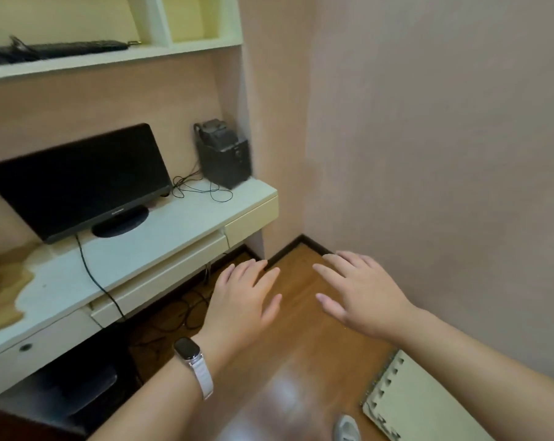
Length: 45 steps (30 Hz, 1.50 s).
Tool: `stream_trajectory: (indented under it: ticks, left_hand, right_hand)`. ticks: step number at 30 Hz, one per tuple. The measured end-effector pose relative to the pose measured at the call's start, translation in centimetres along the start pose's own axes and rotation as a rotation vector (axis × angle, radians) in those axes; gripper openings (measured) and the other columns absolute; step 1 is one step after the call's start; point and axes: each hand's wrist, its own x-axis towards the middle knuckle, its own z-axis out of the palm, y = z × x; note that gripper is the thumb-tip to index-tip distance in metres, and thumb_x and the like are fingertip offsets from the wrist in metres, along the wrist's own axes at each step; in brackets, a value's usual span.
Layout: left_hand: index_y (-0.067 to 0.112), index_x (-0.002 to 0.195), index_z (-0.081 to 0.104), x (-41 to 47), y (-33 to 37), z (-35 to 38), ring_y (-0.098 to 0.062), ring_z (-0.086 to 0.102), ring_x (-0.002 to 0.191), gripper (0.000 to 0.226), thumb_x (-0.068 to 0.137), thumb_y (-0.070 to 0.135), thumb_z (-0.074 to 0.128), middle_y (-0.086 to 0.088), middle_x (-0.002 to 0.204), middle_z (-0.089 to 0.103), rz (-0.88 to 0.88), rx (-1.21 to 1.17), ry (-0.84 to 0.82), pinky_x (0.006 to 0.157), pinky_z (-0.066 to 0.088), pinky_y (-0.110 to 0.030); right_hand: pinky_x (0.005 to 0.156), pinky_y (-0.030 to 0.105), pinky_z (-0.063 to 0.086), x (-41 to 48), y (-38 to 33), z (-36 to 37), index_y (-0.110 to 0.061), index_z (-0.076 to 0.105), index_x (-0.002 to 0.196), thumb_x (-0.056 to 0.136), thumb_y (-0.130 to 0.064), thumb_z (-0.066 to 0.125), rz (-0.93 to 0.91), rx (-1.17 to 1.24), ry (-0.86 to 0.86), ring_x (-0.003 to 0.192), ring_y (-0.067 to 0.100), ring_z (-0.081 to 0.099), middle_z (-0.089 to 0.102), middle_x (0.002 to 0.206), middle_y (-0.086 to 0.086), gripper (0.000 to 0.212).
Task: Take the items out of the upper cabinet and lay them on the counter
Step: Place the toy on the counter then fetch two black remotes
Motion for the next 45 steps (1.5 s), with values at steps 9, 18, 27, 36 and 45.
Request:
stream_trajectory:
  ticks: [9, 18, 27, 36, 45]
  left_hand:
    - [0.026, 0.132, 0.056, 10.8, -3.0, -0.4, -0.021, 0.049, 0.126, 0.046, 0.092, 0.047, 0.048, 0.0, 0.134, 0.057, -0.125, 0.147, 0.04, 0.109, 0.034, -0.042]
    - [0.02, 0.129, 0.06, 21.4, -2.9, -0.6, -0.025, 0.053, 0.123, 0.047, 0.089, 0.044, 0.052, -0.004, 0.131, 0.06, -0.153, 0.244, 0.114, 0.103, 0.043, -0.045]
    - [0.02, 0.126, 0.061, 25.9, -7.0, -0.8, -0.025, 0.055, 0.12, 0.045, 0.089, 0.044, 0.05, -0.003, 0.127, 0.062, -0.206, 0.285, 0.161, 0.102, 0.04, -0.041]
    - [0.021, 0.127, 0.061, 31.5, -17.1, -0.1, -0.025, 0.054, 0.121, 0.044, 0.09, 0.042, 0.053, -0.002, 0.127, 0.062, -0.235, 0.252, 0.221, 0.105, 0.04, -0.048]
    - [0.019, 0.124, 0.064, 39.4, -30.9, 0.0, -0.024, 0.055, 0.118, 0.042, 0.087, 0.04, 0.057, -0.002, 0.123, 0.063, -0.185, 0.216, 0.341, 0.104, 0.038, -0.044]
  right_hand:
    - [0.098, 0.043, 0.046, 11.6, 7.5, 2.4, -0.023, 0.057, 0.129, 0.093, -0.055, 0.039, -0.118, 0.076, 0.025, 0.12, 0.028, 0.055, 0.062, 0.128, 0.004, 0.051]
    - [0.095, 0.042, 0.048, 21.2, 16.1, 2.8, -0.019, 0.061, 0.124, 0.09, -0.053, 0.039, -0.192, 0.106, 0.094, 0.116, 0.029, 0.057, 0.064, 0.123, 0.005, 0.053]
    - [0.093, 0.042, 0.046, 28.9, 18.1, 4.0, -0.017, 0.06, 0.124, 0.089, -0.052, 0.042, -0.243, 0.155, 0.111, 0.115, 0.031, 0.056, 0.063, 0.122, 0.007, 0.053]
    - [0.101, 0.042, 0.041, 39.6, 16.2, 5.6, -0.023, 0.054, 0.134, 0.093, -0.056, 0.034, -0.255, 0.114, 0.068, 0.123, 0.025, 0.051, 0.058, 0.133, 0.002, 0.057]
    - [0.087, 0.039, 0.048, 55.0, 12.7, 6.3, -0.018, 0.063, 0.121, 0.088, -0.051, 0.042, -0.233, 0.061, 0.19, 0.111, 0.028, 0.059, 0.065, 0.118, 0.002, 0.052]
